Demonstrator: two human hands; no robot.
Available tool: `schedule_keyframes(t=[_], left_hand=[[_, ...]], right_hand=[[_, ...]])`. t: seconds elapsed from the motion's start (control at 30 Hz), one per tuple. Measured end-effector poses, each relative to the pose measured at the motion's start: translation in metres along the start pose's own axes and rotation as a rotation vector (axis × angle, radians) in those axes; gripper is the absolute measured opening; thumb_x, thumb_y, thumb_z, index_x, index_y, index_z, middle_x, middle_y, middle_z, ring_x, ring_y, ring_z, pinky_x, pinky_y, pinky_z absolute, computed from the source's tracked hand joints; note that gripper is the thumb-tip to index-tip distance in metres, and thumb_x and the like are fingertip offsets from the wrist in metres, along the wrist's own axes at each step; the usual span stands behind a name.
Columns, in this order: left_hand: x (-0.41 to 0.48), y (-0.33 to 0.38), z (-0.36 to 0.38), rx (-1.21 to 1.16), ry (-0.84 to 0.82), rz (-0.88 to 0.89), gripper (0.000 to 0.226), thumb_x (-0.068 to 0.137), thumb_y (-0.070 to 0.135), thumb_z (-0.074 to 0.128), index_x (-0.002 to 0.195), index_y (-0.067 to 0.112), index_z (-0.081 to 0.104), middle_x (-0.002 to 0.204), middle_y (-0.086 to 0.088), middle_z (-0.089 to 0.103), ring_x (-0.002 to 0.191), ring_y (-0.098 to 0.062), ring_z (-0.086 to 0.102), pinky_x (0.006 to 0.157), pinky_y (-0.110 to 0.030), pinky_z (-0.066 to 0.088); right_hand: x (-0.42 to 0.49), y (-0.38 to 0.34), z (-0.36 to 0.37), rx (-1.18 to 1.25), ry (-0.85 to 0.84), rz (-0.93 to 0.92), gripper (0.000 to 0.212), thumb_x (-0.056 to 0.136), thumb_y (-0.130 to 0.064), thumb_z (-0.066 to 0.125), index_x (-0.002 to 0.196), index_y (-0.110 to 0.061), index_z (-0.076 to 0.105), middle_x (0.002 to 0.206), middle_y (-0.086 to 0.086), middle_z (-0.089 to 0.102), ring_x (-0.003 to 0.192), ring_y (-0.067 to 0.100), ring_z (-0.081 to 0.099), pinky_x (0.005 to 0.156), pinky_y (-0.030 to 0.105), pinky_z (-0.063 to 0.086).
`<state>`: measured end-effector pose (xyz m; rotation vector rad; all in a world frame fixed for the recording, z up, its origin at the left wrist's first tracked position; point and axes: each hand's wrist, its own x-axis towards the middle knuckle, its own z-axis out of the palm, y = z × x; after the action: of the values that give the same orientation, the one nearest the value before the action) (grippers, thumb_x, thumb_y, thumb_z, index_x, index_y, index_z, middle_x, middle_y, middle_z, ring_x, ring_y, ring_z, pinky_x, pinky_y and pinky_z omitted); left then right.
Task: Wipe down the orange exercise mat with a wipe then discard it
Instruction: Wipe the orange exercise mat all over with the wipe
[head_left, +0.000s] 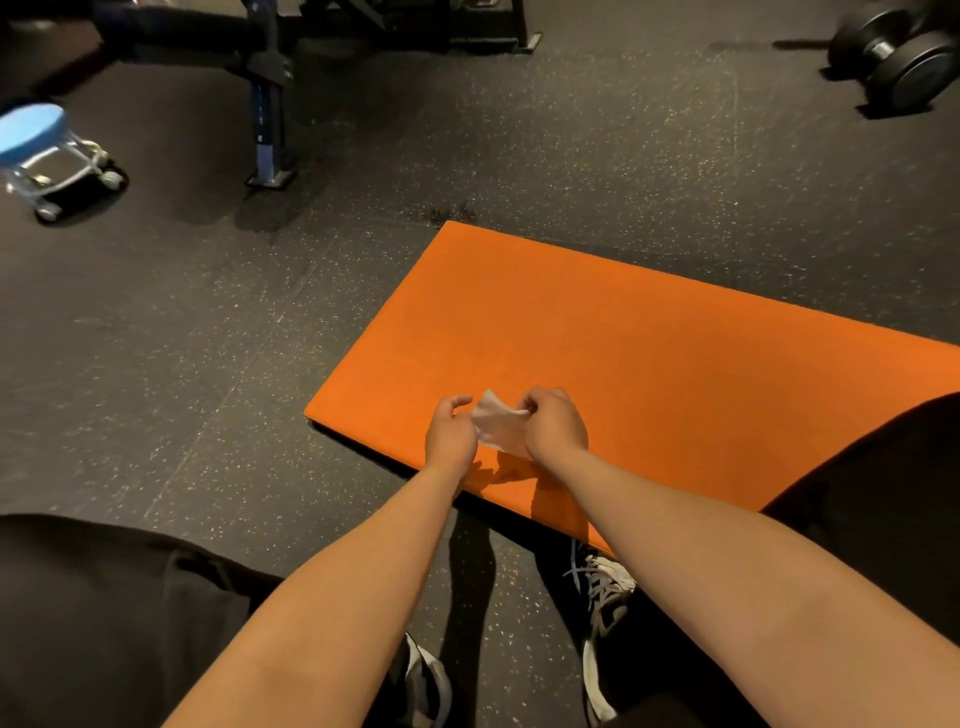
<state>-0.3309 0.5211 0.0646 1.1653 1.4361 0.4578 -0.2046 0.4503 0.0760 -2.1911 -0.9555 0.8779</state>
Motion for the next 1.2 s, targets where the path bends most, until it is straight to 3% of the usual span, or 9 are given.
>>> schedule_keyframes(t=[0.13, 0.27, 0.47, 0.53, 0.6, 0.7, 0.9, 1.03, 1.2], left_hand=[[-0.013, 0.001, 0.005, 0.045, -0.022, 0.032, 0.033, 0.104, 0.022, 0.041, 0.135, 0.026, 0.05, 0.103, -0.007, 0.064, 0.082, -0.022, 0.056, 0.073, -0.038, 0.043], [-0.029, -0.002, 0.015, 0.164, -0.07, 0.123, 0.046, 0.105, 0.033, 0.048, 0.149, 0.032, 0.036, 0.139, -0.006, 0.051, 0.117, -0.03, 0.055, 0.087, -0.04, 0.047], [-0.021, 0.0, 0.008, 0.288, -0.104, 0.237, 0.057, 0.101, 0.0, 0.045, 0.152, 0.024, 0.04, 0.156, -0.007, 0.041, 0.143, -0.024, 0.04, 0.094, -0.03, 0.044], [-0.011, 0.004, 0.008, 0.366, -0.091, 0.231, 0.043, 0.101, 0.005, 0.05, 0.143, 0.016, 0.054, 0.146, -0.008, 0.053, 0.132, -0.023, 0.051, 0.093, -0.029, 0.046], [-0.002, 0.008, 0.01, 0.414, -0.054, 0.23, 0.036, 0.101, 0.017, 0.054, 0.136, 0.015, 0.06, 0.129, -0.01, 0.064, 0.099, -0.021, 0.062, 0.077, -0.031, 0.049], [0.011, 0.011, 0.013, 0.367, 0.042, 0.2, 0.024, 0.097, 0.031, 0.063, 0.114, 0.016, 0.068, 0.098, -0.008, 0.07, 0.066, -0.017, 0.054, 0.055, -0.032, 0.038], [0.055, 0.021, 0.023, 0.26, 0.121, 0.177, 0.017, 0.095, 0.031, 0.066, 0.095, 0.013, 0.067, 0.121, -0.003, 0.055, 0.11, -0.023, 0.054, 0.08, -0.026, 0.041], [0.088, 0.032, 0.036, 0.204, 0.05, 0.173, 0.011, 0.099, 0.026, 0.059, 0.097, 0.017, 0.066, 0.093, 0.002, 0.064, 0.082, -0.021, 0.059, 0.05, -0.012, 0.034], [0.149, 0.03, 0.051, 0.099, -0.144, 0.191, 0.026, 0.097, 0.014, 0.055, 0.114, 0.03, 0.066, 0.106, 0.005, 0.071, 0.087, -0.016, 0.069, 0.067, -0.032, 0.054]], right_hand=[[0.003, 0.007, 0.003, -0.062, -0.042, -0.017, 0.026, 0.097, -0.007, 0.043, 0.103, -0.018, 0.066, 0.111, 0.008, 0.049, 0.099, 0.035, 0.051, 0.084, 0.039, 0.042], [0.0, 0.004, 0.006, 0.035, -0.054, -0.022, 0.032, 0.098, -0.002, 0.041, 0.111, -0.016, 0.067, 0.119, 0.01, 0.049, 0.104, 0.036, 0.051, 0.094, 0.047, 0.046], [0.008, 0.002, 0.004, 0.073, -0.074, -0.013, 0.026, 0.096, -0.002, 0.043, 0.111, -0.019, 0.056, 0.121, 0.007, 0.046, 0.095, 0.03, 0.049, 0.076, 0.038, 0.043], [0.014, 0.001, 0.002, 0.119, -0.048, 0.037, 0.026, 0.095, -0.001, 0.042, 0.111, -0.018, 0.055, 0.118, 0.006, 0.045, 0.093, 0.031, 0.049, 0.071, 0.035, 0.038], [0.022, -0.003, 0.002, 0.193, -0.016, 0.071, 0.024, 0.094, 0.001, 0.042, 0.105, -0.017, 0.054, 0.116, 0.007, 0.047, 0.091, 0.03, 0.049, 0.068, 0.035, 0.036], [0.036, -0.011, 0.007, 0.407, 0.058, 0.151, 0.027, 0.097, 0.005, 0.037, 0.099, -0.015, 0.054, 0.113, 0.01, 0.054, 0.079, 0.026, 0.047, 0.055, 0.033, 0.034], [0.076, -0.028, 0.018, 0.737, 0.112, 0.293, 0.02, 0.101, -0.002, 0.048, 0.1, -0.016, 0.062, 0.104, 0.007, 0.062, 0.077, 0.02, 0.056, 0.066, 0.038, 0.049], [0.112, -0.037, 0.032, 0.882, -0.037, 0.345, 0.008, 0.097, -0.02, 0.068, 0.103, -0.018, 0.063, 0.093, 0.01, 0.066, 0.066, 0.022, 0.058, 0.052, 0.029, 0.045], [0.181, -0.024, 0.044, 0.574, 0.113, 0.303, 0.015, 0.097, -0.005, 0.055, 0.1, -0.015, 0.066, 0.099, 0.012, 0.069, 0.064, 0.022, 0.058, 0.045, 0.023, 0.041]])
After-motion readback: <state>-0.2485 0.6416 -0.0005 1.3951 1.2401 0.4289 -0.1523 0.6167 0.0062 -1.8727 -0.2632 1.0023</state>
